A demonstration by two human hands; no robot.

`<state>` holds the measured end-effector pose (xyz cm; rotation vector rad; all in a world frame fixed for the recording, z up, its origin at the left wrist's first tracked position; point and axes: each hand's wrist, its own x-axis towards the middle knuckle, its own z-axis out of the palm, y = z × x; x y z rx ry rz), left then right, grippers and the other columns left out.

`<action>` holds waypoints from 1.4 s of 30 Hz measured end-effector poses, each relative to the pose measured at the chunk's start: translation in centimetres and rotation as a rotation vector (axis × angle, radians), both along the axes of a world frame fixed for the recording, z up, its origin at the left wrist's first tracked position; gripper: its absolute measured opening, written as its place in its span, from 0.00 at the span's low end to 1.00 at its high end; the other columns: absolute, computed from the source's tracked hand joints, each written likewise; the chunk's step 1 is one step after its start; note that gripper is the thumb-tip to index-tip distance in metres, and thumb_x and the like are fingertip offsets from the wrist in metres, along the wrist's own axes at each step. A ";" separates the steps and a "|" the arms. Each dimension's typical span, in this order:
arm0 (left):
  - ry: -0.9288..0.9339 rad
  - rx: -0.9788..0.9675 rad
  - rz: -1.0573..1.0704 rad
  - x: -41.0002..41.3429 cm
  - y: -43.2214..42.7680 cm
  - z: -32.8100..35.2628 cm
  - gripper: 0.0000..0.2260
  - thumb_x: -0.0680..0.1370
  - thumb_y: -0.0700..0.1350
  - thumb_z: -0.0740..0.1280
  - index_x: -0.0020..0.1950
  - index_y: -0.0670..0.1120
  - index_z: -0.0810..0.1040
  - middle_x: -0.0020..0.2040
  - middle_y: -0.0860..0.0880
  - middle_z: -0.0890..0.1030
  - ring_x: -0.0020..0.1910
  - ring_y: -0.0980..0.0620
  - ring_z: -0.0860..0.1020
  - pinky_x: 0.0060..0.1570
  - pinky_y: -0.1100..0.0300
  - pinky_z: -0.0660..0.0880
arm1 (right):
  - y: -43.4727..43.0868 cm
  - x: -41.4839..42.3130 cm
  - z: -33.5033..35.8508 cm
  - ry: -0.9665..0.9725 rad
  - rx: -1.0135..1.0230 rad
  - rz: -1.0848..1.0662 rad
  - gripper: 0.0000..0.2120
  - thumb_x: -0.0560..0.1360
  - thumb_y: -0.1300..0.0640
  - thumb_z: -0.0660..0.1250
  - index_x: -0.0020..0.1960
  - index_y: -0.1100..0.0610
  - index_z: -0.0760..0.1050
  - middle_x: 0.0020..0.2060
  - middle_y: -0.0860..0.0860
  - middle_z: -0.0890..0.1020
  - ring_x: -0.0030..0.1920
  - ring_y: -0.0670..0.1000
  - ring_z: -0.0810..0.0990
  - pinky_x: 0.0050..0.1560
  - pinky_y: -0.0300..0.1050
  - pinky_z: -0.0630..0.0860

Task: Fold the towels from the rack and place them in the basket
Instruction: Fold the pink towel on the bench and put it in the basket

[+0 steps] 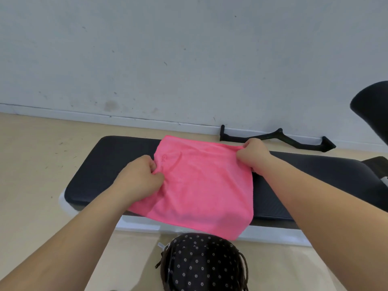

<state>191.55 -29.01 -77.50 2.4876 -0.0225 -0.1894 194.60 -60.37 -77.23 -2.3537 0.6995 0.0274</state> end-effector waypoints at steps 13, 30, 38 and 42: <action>-0.040 -0.024 -0.195 -0.6 -6.5 -1.1 0.16 0.77 0.57 0.71 0.42 0.45 0.75 0.37 0.51 0.78 0.35 0.51 0.75 0.35 0.56 0.70 | -1.5 -0.2 4.0 0.008 -0.395 0.372 0.13 0.74 0.55 0.64 0.58 0.52 0.78 0.56 0.52 0.81 0.56 0.56 0.81 0.56 0.51 0.80; 0.006 0.117 -0.220 0.4 -5.0 -1.4 0.15 0.74 0.62 0.70 0.42 0.52 0.77 0.38 0.55 0.80 0.39 0.56 0.78 0.34 0.58 0.69 | 4.9 6.4 -1.5 -0.103 0.222 0.125 0.04 0.74 0.56 0.75 0.42 0.53 0.80 0.42 0.49 0.83 0.46 0.52 0.83 0.53 0.49 0.82; 0.218 -0.073 -0.338 -0.4 -4.0 0.1 0.19 0.68 0.59 0.77 0.38 0.47 0.74 0.33 0.55 0.72 0.32 0.54 0.71 0.34 0.59 0.68 | 5.2 6.0 -0.2 -0.236 0.454 -0.018 0.06 0.73 0.60 0.77 0.40 0.55 0.81 0.39 0.52 0.84 0.43 0.53 0.82 0.50 0.49 0.82; 0.323 -0.158 -0.454 -1.2 -2.9 0.8 0.12 0.69 0.51 0.78 0.41 0.46 0.79 0.34 0.55 0.78 0.33 0.55 0.75 0.35 0.58 0.74 | 5.1 4.5 1.5 -0.314 0.468 0.033 0.07 0.75 0.64 0.74 0.41 0.54 0.83 0.38 0.51 0.84 0.41 0.50 0.82 0.45 0.43 0.79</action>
